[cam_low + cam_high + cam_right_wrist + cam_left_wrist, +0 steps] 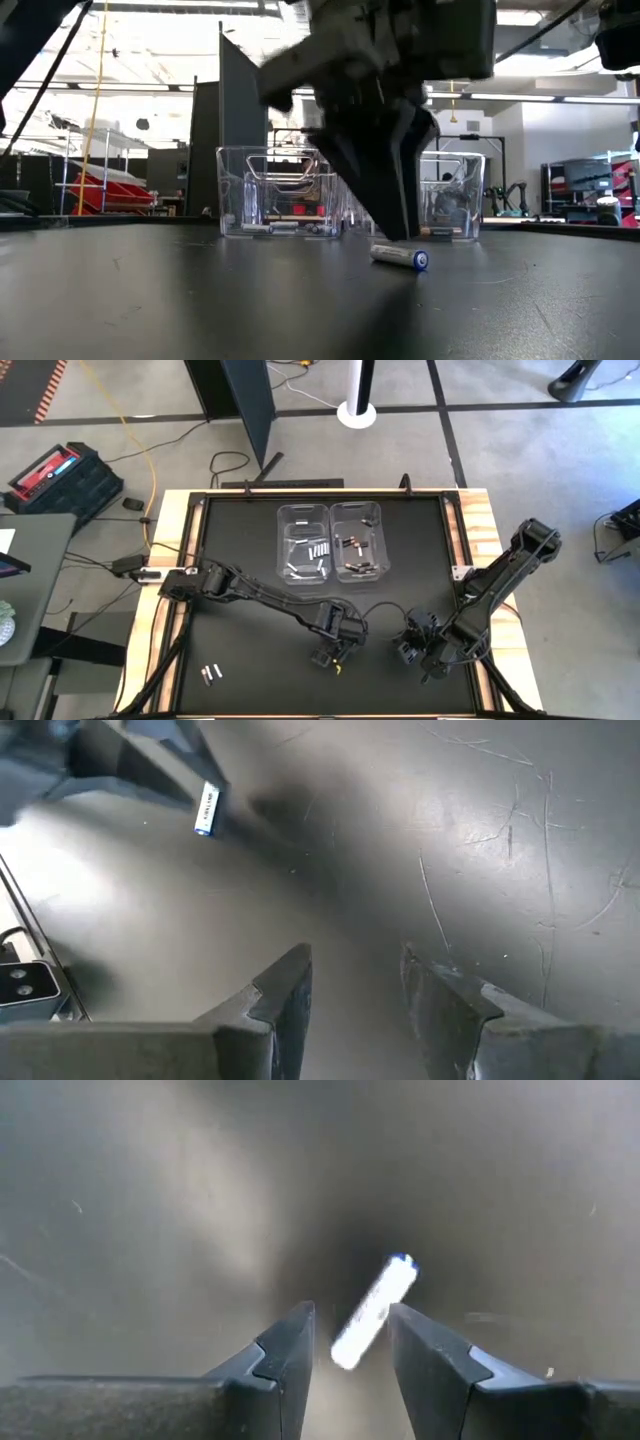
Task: Sort batteries
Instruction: Put the white battery into the left transparent bin
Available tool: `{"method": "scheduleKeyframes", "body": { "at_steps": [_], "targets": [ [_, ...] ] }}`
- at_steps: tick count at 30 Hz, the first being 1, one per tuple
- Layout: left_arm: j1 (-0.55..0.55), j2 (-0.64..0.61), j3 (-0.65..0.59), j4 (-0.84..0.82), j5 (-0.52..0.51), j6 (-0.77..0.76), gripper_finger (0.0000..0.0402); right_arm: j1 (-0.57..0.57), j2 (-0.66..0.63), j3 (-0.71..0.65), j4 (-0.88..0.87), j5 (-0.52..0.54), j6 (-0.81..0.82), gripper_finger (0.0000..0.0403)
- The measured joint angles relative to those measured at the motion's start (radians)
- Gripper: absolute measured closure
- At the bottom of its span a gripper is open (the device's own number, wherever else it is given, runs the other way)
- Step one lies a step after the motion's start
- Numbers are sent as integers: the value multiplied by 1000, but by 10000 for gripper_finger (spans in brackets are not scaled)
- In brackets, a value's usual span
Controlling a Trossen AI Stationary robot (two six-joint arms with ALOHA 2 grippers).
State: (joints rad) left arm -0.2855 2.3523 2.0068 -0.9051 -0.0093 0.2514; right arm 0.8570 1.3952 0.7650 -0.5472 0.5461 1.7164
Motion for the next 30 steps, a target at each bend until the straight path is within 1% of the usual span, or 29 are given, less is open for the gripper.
{"method": "scheduleKeyframes", "body": {
  "at_steps": [4, 8, 15, 18, 25, 28, 30],
  "targets": [
    [-2, 30, 1, 2, 9, 17, 274, 0, 0, 0, -2, 0, 0, 230],
    [-1, 57, 6, -2, 58, 7, 274, 0, 0, 0, -3, 0, 0, 230],
    [3, 65, 4, 4, 60, -13, 278, 0, 0, 0, -13, 0, 2, 230],
    [8, 66, 3, -1, 61, -29, 296, 0, 0, 0, -23, 0, 3, 230],
    [11, 68, 2, 0, 61, -27, 358, 0, 0, 0, -23, 0, 3, 230],
    [11, 68, 2, -1, 61, -30, 372, 0, 0, 0, -22, 0, 3, 230],
    [11, 67, 2, -1, 60, -35, 374, 0, 0, 0, -22, 0, 3, 230]
  ]
}}
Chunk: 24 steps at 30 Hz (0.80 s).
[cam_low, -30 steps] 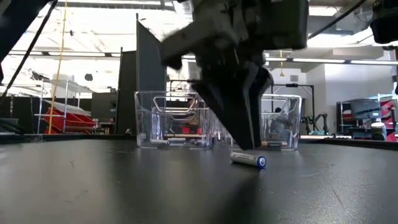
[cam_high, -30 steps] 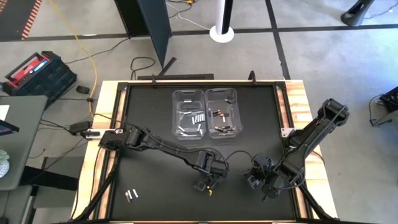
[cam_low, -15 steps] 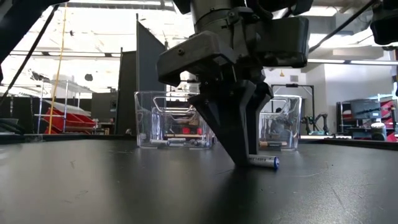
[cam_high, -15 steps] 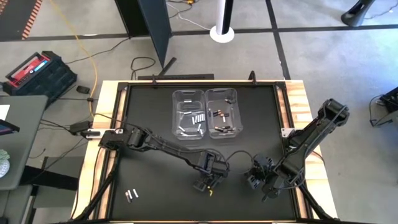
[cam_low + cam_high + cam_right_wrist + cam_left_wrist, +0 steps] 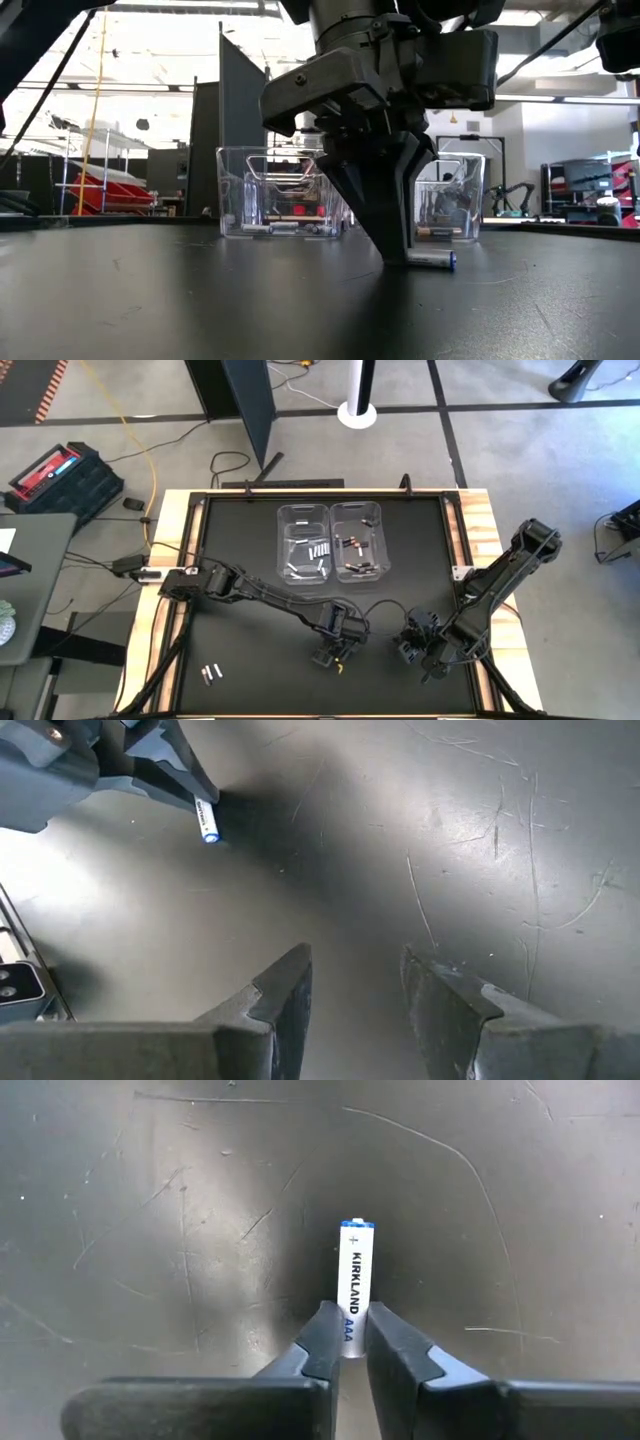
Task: Sort batteries
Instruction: Put the white battery into the left transparent bin
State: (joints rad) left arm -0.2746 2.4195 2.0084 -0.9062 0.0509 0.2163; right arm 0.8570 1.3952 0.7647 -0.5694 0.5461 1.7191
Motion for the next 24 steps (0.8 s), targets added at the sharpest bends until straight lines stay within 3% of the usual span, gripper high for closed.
{"method": "scheduleKeyframes", "body": {
  "at_steps": [13, 24],
  "targets": [
    [56, -55, -7, -46, 0, -114, 358, 0, 0, 0, -3, 0, -2, 230],
    [265, -288, -6, -79, -6, -94, 357, -6, 0, 0, -3, 0, 0, 230]
  ]
}}
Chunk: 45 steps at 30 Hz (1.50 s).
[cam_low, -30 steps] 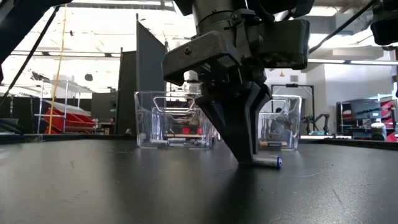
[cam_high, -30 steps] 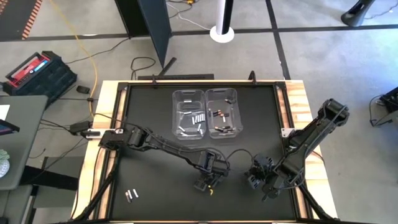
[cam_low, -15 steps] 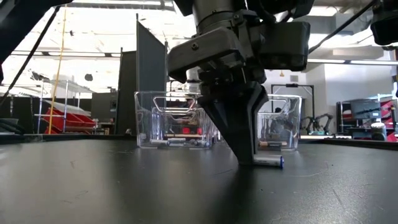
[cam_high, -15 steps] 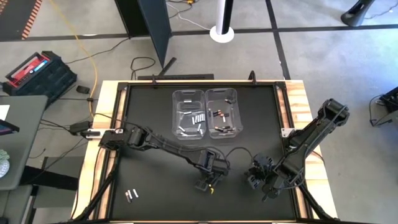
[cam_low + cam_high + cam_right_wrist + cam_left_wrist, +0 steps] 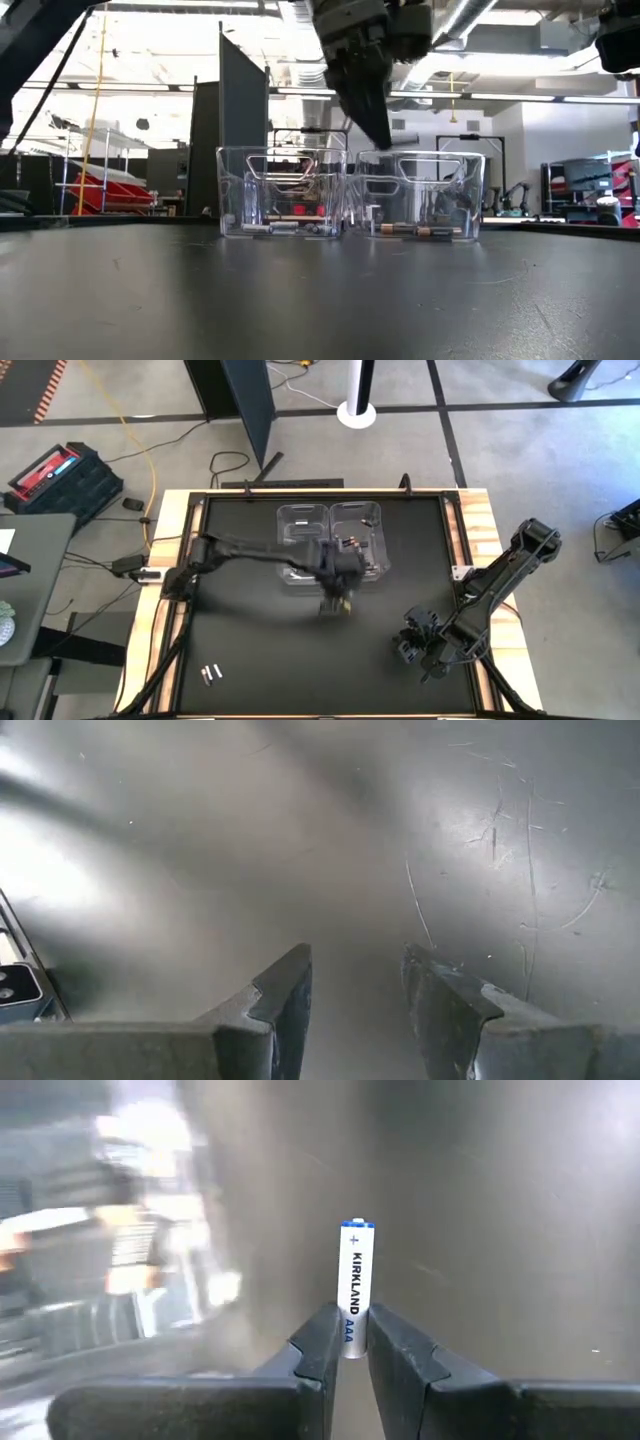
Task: Sort batteries
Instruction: Put the white battery into the left transparent bin
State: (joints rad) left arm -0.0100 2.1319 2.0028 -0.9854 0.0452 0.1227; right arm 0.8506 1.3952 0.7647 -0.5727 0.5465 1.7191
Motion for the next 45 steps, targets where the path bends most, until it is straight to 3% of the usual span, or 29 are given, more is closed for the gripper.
{"method": "scheduleKeyframes", "body": {
  "at_steps": [9, 14, 18, 26, 36, 45],
  "targets": [
    [260, -170, 2, -163, 0, 87, 356, -66, 0, 0, -4, 0, 0, 230],
    [396, -183, 0, -249, 14, 98, 356, -130, 0, 0, -7, 0, -2, 230],
    [450, -186, -138, -143, 92, 63, 356, -195, 0, 0, -18, 0, -1, 230],
    [463, -211, -450, 144, 98, -31, 356, -319, 0, 0, -22, 0, -38, 230],
    [460, -213, -606, 372, -13, -31, 356, -446, 0, 0, -21, 0, -97, 230],
    [460, -213, -714, 540, -18, -6, 356, -488, 0, 0, -18, 0, -105, 230]
  ]
}}
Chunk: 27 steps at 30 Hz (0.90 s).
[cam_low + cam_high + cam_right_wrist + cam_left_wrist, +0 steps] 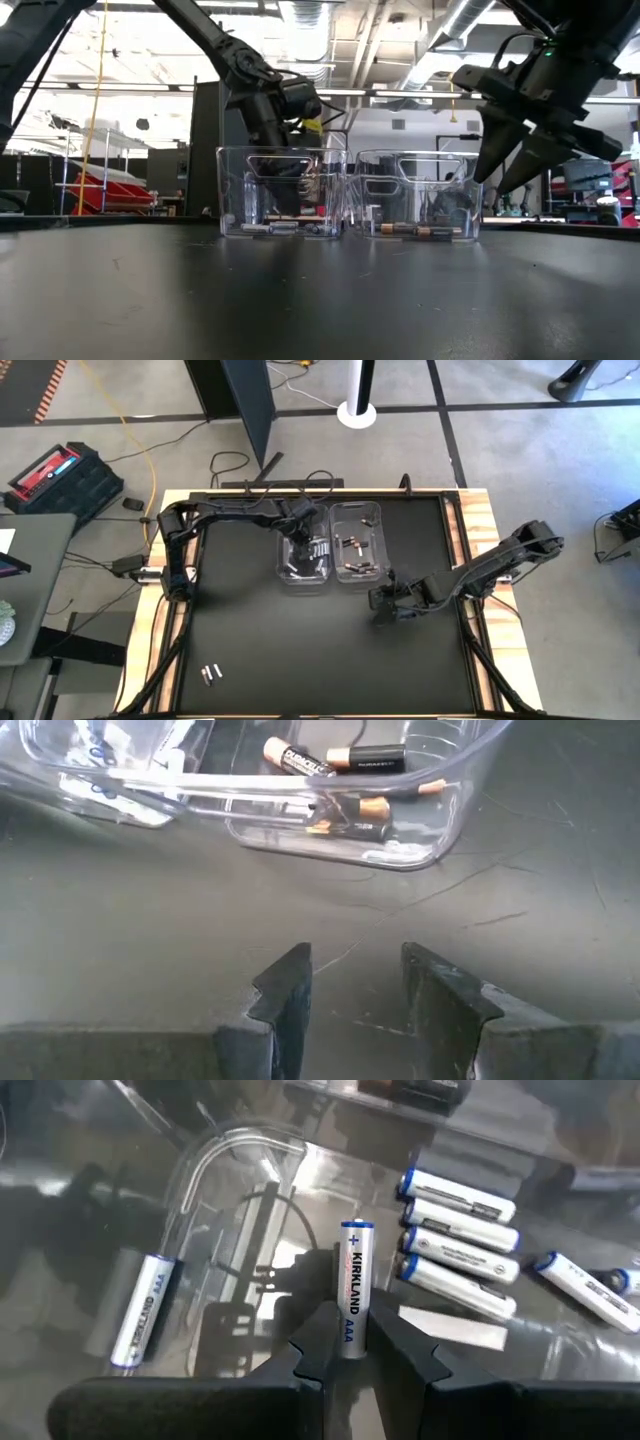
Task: Sort batteries
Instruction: Put the white battery into the left transparent bin
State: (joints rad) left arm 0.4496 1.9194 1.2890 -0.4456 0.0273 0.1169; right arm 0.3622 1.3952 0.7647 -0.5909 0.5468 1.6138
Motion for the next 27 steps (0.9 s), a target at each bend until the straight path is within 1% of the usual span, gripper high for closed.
{"method": "scheduleKeyframes", "body": {
  "at_steps": [8, 17, 23, 27],
  "targets": [
    [0, 0, -4, -11, 5, -7, 350, 0, 0, 0, 0, 0, 0, 230],
    [0, 0, 0, -32, 12, -6, 309, 0, 0, 0, -1, 0, 0, 230],
    [0, -11, 71, -113, 12, -5, 304, 1, 0, 0, -1, 0, -4, 230],
    [0, -52, 145, -177, 12, -25, 304, 13, 0, 0, -1, 0, -48, 230]
  ]
}}
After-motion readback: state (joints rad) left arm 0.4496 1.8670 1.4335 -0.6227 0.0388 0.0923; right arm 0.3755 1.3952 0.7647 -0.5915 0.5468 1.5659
